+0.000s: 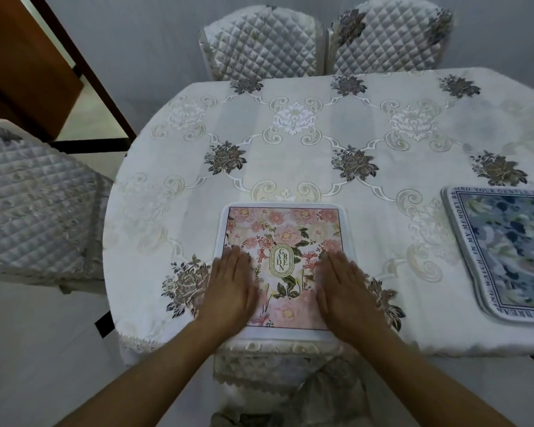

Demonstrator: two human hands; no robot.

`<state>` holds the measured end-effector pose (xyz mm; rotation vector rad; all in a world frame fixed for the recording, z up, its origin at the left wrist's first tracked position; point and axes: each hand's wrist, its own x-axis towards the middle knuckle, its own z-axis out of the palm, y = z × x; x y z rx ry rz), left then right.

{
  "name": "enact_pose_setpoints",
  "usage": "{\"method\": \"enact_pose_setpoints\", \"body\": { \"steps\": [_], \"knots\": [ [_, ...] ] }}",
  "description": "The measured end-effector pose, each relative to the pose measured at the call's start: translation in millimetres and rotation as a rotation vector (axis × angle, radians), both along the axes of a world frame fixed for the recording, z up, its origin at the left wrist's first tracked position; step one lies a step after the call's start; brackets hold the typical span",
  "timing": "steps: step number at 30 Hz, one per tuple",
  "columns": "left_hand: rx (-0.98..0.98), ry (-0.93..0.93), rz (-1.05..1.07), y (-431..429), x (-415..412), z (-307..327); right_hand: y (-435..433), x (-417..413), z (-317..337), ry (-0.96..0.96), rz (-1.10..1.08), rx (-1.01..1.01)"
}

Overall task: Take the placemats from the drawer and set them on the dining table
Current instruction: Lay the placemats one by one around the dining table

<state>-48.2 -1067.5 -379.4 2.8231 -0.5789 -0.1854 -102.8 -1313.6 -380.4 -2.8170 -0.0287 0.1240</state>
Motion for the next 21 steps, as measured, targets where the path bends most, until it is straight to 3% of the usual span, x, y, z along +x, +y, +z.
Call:
{"method": "enact_pose_setpoints", "body": {
  "steps": [3,8,13,21],
  "knots": [
    [-0.063,-0.029,-0.03,-41.5,59.1,5.7,21.6,75.9,6.4,-0.028,0.068,0.052],
    [0.027,-0.009,-0.043,-77.6,141.1,-8.6,36.3,172.6,-0.9,0.075,0.132,-0.02],
    [0.035,-0.074,-0.048,-52.2,155.0,-18.6,-8.8,176.2,-19.2,-0.06,0.129,-0.051],
    [-0.016,-0.006,0.133,-7.8,129.8,-19.4,-52.4,141.7,-25.1,-0.013,-0.086,-0.063]
  ]
}}
